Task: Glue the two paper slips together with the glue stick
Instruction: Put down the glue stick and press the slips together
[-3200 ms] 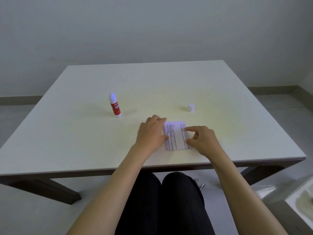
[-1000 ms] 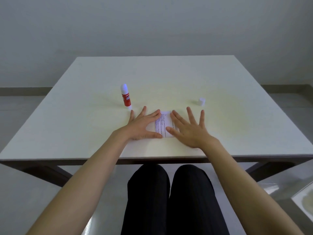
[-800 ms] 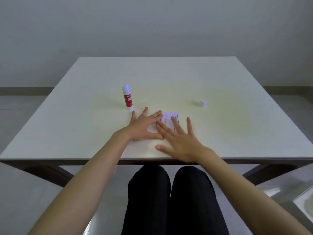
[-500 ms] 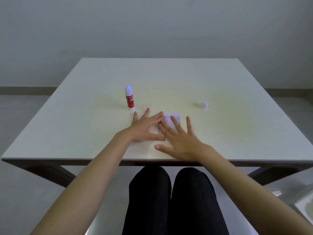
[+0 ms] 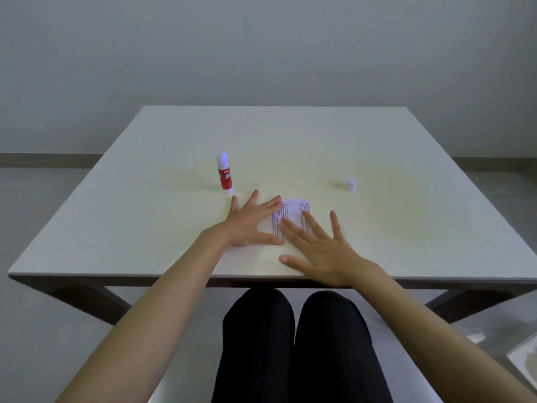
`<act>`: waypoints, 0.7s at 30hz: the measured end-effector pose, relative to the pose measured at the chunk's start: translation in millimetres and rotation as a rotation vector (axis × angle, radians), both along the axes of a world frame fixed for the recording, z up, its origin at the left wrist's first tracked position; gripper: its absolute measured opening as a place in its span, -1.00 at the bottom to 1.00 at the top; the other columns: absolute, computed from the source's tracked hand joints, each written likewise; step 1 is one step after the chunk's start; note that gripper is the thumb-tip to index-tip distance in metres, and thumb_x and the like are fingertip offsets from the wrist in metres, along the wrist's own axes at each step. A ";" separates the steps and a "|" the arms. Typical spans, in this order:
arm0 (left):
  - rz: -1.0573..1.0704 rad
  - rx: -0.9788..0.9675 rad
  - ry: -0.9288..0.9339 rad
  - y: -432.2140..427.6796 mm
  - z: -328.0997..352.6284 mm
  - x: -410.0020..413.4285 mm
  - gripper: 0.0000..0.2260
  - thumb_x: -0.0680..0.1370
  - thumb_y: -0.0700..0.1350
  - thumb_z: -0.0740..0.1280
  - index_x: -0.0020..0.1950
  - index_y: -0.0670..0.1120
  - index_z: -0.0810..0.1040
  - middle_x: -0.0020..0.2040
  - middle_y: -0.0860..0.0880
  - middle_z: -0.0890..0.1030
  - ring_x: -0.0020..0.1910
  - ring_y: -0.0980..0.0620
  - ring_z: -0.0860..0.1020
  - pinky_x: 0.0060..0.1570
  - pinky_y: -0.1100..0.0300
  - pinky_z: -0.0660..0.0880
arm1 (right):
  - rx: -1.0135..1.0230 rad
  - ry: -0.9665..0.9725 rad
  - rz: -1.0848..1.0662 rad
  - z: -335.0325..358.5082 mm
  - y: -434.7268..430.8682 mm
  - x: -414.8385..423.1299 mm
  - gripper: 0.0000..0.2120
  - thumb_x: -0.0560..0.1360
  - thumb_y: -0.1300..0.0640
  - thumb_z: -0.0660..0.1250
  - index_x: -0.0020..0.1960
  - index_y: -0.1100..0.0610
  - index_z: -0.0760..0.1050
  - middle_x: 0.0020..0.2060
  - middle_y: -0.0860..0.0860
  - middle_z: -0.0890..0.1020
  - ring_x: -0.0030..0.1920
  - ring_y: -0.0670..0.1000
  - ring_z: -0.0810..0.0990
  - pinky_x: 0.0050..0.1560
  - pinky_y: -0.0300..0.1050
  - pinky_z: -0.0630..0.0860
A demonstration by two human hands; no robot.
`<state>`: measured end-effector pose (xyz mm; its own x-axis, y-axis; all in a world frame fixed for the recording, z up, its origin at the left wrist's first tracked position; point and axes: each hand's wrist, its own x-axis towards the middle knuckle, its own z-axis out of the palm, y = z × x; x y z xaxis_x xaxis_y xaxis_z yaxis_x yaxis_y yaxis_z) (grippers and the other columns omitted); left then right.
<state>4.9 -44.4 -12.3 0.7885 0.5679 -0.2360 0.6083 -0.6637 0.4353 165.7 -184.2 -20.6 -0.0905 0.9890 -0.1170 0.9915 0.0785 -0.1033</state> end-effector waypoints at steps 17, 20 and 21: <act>0.903 0.245 -0.898 11.6 10.5 -23.5 -0.37 0.48 0.01 0.38 0.49 -0.08 0.24 0.45 -0.06 0.36 0.42 0.02 0.34 0.27 0.26 0.26 | 0.076 -0.059 -0.112 3.6 8.8 16.3 -0.26 0.36 -0.46 -0.37 0.42 -0.19 -0.51 0.50 -0.14 -0.36 0.55 0.08 -0.23 0.37 0.27 -0.47; 0.955 0.068 -0.830 30.9 10.9 -16.1 -0.43 0.48 -0.05 0.39 0.44 -0.19 0.33 0.40 -0.11 0.45 0.38 -0.02 0.41 0.35 0.07 0.33 | 0.144 0.031 -0.165 10.4 7.6 11.6 -0.27 0.38 -0.46 -0.31 0.43 -0.23 -0.48 0.51 -0.11 -0.38 0.56 0.07 -0.18 0.39 0.23 -0.44; 0.957 0.066 -0.832 33.6 9.9 -12.6 -0.52 0.48 -0.07 0.39 0.36 -0.20 0.42 0.33 -0.11 0.53 0.32 -0.02 0.48 0.29 0.06 0.38 | 0.177 0.081 -0.190 12.7 7.0 9.6 -0.27 0.38 -0.46 -0.29 0.44 -0.24 -0.46 0.51 -0.11 -0.37 0.56 0.05 -0.12 0.40 0.21 -0.42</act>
<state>-7.6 -10.8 -2.3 -0.0463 0.9822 0.1822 0.4148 -0.1470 0.8980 175.3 -177.2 -7.9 0.0966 0.9936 0.0589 0.9792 -0.0843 -0.1844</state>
